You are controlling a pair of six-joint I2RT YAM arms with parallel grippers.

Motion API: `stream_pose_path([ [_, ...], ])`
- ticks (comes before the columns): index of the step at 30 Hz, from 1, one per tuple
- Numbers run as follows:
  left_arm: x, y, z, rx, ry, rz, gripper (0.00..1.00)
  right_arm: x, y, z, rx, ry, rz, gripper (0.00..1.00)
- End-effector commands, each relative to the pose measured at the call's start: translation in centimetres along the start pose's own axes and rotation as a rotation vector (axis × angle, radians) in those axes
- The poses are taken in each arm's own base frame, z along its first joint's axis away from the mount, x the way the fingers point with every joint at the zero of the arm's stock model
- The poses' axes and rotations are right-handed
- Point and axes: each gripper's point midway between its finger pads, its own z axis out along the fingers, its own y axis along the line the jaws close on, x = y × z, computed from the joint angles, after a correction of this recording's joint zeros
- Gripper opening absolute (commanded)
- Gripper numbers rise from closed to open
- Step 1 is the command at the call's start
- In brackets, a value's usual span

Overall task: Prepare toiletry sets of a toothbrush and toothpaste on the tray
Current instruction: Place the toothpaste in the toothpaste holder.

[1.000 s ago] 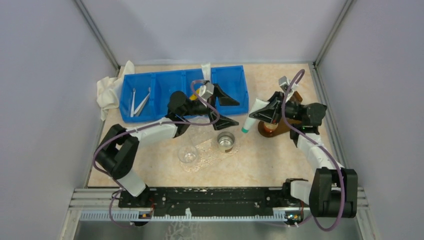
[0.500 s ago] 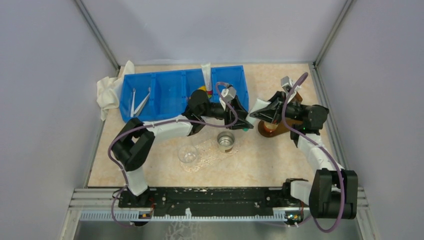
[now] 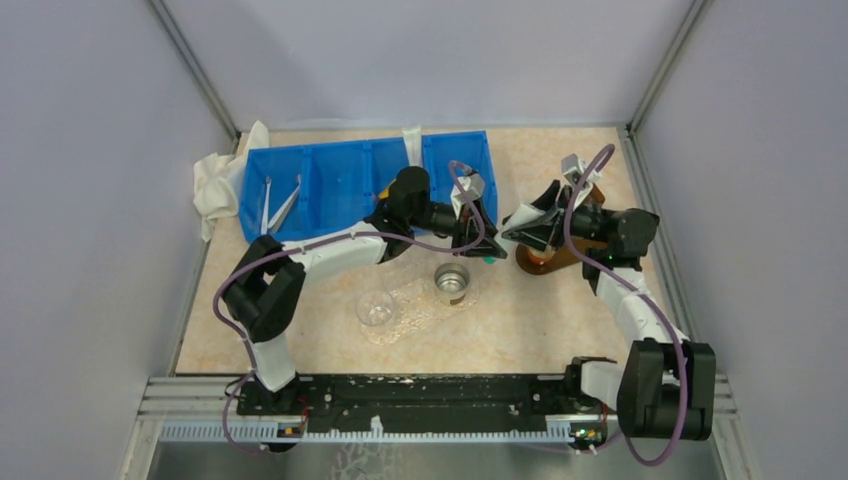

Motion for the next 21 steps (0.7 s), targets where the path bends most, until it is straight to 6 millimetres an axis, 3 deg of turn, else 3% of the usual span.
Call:
stream_pose_path([
  [1,0.0,-0.4,0.0,0.036,0.049,0.034,0.13,-2.6,1.1,-0.2,-0.01,-0.001,-0.133,0.38],
  [4,-0.2,-0.3,-0.2,0.023,0.051,0.035,0.13,-2.6,1.1,-0.3,-0.006,0.0,-0.132,0.36],
  [8,-0.9,-0.3,-0.7,0.012,0.032,0.045,0.19,-2.4,0.9,-0.3,-0.003,0.005,-0.124,0.0],
  [12,-2.9,-0.9,-3.0,-0.013,-0.022,0.083,0.47,-2.3,0.8,-0.4,0.001,0.007,-0.122,0.0],
  [17,-6.3,-1.7,-8.8,-0.2,-0.138,0.249,0.88,-2.5,0.9,-0.5,0.006,0.011,-0.132,0.0],
  [19,-7.3,-2.6,-10.5,-0.274,-0.177,0.32,0.98,-2.5,0.6,-0.7,0.014,0.012,-0.128,0.0],
  [21,-8.3,-3.7,-11.5,-0.316,-0.207,0.377,0.99,-2.6,0.3,-0.8,0.024,0.016,-0.122,0.0],
])
